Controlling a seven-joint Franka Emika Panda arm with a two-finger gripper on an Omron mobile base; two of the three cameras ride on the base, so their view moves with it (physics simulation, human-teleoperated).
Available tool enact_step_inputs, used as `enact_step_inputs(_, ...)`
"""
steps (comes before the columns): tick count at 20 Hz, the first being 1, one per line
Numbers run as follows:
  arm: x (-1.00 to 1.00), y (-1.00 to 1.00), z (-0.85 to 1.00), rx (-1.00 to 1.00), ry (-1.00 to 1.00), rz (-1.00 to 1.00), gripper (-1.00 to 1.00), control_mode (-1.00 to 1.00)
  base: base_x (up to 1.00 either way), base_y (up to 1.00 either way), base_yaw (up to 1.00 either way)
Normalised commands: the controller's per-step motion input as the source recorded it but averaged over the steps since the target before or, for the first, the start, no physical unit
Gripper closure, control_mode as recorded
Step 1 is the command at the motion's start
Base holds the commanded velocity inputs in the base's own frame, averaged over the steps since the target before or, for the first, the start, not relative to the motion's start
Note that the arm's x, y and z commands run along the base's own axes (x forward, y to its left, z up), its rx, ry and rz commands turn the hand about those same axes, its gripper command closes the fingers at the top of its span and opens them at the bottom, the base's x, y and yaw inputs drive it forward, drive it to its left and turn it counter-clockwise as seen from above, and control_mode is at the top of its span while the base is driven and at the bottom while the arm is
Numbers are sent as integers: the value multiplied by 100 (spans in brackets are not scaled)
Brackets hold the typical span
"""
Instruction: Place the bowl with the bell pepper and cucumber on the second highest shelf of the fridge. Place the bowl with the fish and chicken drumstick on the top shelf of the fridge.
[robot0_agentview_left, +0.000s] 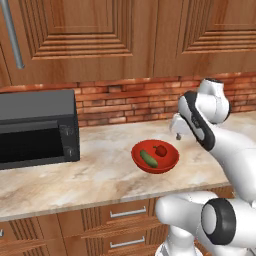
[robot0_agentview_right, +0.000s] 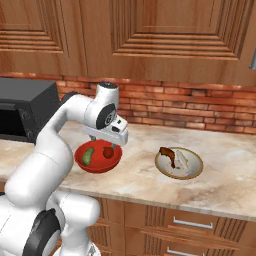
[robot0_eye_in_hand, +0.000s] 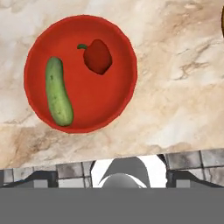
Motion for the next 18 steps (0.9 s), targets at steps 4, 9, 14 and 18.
enact_step_inputs(4,40,16,-96,19,18,-22,-100,-100,0,0,0)
enact_step_inputs(9,26,12,-78,0,11,-15,-100,-100,0,0,0)
enact_step_inputs(14,8,0,-71,0,8,-15,-100,-100,0,0,0)
enact_step_inputs(18,28,0,-53,0,0,-16,-100,-100,0,0,0)
